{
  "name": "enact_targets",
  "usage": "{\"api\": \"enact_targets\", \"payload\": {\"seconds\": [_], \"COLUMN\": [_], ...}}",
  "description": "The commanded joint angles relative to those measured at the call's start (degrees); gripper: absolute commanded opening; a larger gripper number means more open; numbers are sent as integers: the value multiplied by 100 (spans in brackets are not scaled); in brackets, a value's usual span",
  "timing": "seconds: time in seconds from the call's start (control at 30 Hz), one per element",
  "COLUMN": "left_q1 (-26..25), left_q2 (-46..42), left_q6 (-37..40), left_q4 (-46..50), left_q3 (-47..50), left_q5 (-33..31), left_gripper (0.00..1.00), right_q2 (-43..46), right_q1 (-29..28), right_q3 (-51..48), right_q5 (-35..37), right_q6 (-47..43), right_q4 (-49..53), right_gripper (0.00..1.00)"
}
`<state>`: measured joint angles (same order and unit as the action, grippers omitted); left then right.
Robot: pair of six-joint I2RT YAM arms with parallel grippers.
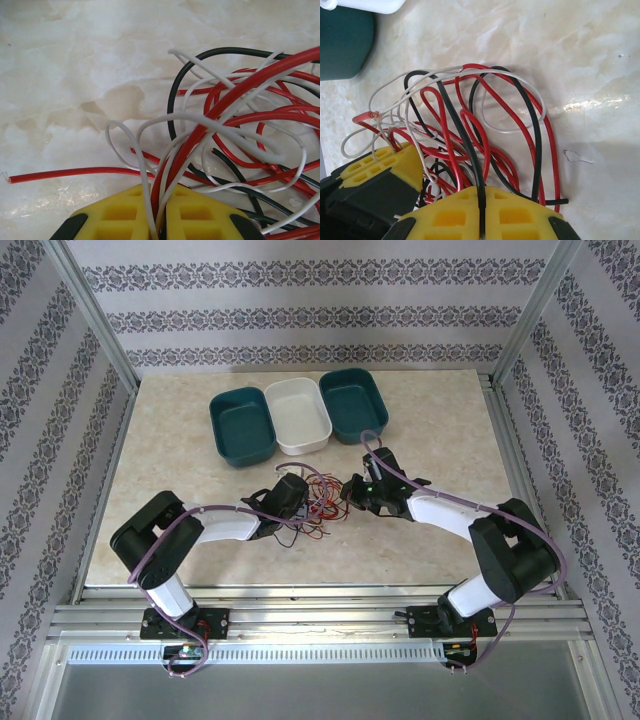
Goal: Untangle the cables
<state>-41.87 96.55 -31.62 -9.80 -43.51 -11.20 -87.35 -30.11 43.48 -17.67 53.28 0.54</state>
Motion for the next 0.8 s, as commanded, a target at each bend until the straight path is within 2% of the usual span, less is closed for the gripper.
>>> {"api": "enact_targets", "payload": {"seconds": [0.0,0.2,0.5,0.77], "left_q1": [62,65,65,64], "left_q2": [101,83,23,63], "left_q6": [-55,-72,-125,-132], "left_q4": [125,117,158,172], "left_q3": [-96,-68,19,18], "left_q5": [20,6,-186,-226], "left_gripper": [10,10,10,5], "right_q2": [-167,-88,780,1673], "right_q1": [40,62,349,462], "right_q3": [-21,46,-49,94], "right_q5": [-130,-57,322,813], "right_q6": [24,-44,-323,-795], "right_q4": [-138,-22,409,952], "right_gripper": [9,0,0,0]}}
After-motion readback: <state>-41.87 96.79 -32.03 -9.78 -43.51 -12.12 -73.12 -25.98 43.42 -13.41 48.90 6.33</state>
